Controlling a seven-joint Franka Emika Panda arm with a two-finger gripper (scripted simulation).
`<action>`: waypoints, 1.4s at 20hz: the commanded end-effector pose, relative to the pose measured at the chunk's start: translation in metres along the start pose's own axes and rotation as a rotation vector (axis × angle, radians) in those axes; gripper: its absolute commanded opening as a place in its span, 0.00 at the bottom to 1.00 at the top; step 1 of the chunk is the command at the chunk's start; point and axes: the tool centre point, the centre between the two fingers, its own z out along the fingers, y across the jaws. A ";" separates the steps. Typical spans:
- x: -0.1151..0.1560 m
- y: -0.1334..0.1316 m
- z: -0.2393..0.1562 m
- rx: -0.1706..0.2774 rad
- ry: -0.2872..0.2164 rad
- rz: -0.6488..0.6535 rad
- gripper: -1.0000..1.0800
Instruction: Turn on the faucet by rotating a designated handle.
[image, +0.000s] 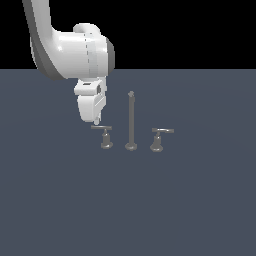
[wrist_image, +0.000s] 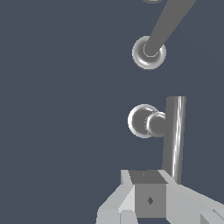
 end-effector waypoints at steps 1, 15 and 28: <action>0.003 -0.008 0.007 0.001 -0.001 0.034 0.00; 0.003 -0.011 0.016 0.001 -0.003 0.075 0.00; -0.008 0.017 0.016 0.007 -0.005 0.081 0.00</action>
